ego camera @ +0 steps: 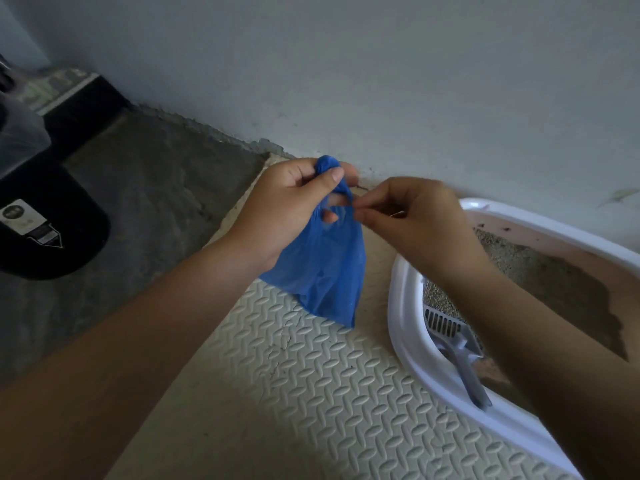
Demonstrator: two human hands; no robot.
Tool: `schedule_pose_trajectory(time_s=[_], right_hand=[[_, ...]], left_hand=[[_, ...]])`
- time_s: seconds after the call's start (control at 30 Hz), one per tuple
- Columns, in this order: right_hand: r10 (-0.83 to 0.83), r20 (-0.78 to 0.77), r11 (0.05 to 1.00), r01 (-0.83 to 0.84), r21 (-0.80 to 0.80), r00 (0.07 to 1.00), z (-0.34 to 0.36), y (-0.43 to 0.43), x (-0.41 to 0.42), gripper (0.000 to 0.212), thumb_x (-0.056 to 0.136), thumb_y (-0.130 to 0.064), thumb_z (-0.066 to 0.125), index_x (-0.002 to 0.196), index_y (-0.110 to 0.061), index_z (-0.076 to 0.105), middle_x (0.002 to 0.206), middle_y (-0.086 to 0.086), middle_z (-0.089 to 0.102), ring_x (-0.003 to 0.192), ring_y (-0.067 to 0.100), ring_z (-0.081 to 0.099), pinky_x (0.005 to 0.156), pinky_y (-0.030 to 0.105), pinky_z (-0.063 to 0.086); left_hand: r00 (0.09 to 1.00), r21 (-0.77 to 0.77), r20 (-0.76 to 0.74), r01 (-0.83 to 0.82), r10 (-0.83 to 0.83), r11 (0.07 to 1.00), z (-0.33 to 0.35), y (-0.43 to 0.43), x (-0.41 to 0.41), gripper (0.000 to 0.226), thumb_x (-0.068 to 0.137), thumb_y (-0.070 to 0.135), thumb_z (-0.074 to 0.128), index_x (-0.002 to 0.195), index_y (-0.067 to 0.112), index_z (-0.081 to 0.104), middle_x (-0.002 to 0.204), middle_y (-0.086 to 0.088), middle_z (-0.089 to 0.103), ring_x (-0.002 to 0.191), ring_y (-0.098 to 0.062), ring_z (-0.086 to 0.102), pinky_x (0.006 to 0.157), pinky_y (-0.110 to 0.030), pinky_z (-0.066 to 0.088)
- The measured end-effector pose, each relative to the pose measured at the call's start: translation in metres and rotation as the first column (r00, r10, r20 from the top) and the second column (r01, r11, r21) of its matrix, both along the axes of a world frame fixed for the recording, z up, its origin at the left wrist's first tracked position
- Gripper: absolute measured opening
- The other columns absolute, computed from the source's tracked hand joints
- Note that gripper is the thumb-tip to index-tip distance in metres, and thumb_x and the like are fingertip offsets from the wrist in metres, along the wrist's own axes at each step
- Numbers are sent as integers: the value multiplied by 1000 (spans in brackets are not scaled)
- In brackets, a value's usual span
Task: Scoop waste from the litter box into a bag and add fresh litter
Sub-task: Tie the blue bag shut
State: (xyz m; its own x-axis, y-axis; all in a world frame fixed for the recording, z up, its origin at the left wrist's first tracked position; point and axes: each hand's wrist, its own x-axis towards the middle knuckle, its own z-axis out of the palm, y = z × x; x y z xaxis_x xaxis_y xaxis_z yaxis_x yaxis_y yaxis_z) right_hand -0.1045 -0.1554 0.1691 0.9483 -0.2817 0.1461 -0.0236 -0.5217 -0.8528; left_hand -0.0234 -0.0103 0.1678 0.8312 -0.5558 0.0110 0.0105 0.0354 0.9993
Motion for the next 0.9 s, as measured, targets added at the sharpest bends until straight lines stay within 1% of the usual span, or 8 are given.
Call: schedule_pose_trajectory(time_s=[0.1,0.17,0.3,0.37,0.5,0.7,0.83,0.9], right_hand=[[15,-3,997,-15,-79,1000,-9,6,-3,11,82,-13,71,88,-22,75,79,-20,69,75,-6,64,73,9,49],[53,-34,998,-54,-25,998,-12,4,-2,13,83,-13,70,92,-21,75,84,-17,71,79,-5,66,78,13,51],[-24,-61,997,28,71,998,-17,-3,5,11,86,-15,67,91,-24,70,85,-11,71,75,-2,63,72,13,47],[-13,-48,996,17,87,999,-20,-1,11,19,89,-10,60,101,-23,66,97,-7,70,86,-2,63,78,12,47],[145,-25,966,-136,219,989,-25,12,19,26,93,-1,49,110,-10,66,105,8,71,105,19,65,97,40,49],[89,-43,966,-76,246,995,-29,12,19,17,92,-6,58,104,-12,68,92,12,72,91,25,67,92,44,51],[43,-25,950,-33,311,999,-28,9,18,24,98,-14,49,118,-13,62,78,7,67,71,12,64,75,27,53],[43,-30,948,-32,316,999,-27,10,20,30,98,-15,49,126,-17,58,72,4,67,65,11,64,69,25,54]], left_hand=[[993,-72,-117,-13,4,997,-3,0,2,17,96,11,51,96,10,68,94,-1,74,90,-19,71,68,-18,52],[993,-76,-116,-2,-7,997,-3,1,3,17,96,9,51,95,9,68,89,-1,73,87,-18,70,72,-20,53],[993,73,93,72,-78,995,4,7,6,19,96,6,51,88,11,68,80,1,69,71,-10,64,67,-20,51],[968,175,209,100,-136,980,8,10,7,19,96,7,52,90,13,69,82,-2,69,69,-8,63,67,-22,52],[870,326,447,59,-209,944,10,17,12,17,93,12,56,95,19,71,93,1,68,75,-11,67,73,-29,56],[771,307,619,-65,-147,949,6,25,17,17,92,17,57,100,22,71,95,1,63,90,-15,61,79,-29,50],[823,193,565,-57,-64,980,-2,23,14,17,93,12,56,97,16,72,97,2,65,97,-8,61,86,-21,46],[870,140,489,-7,-63,990,-2,21,11,17,92,10,54,94,15,71,96,0,66,97,-8,62,88,-23,45]])
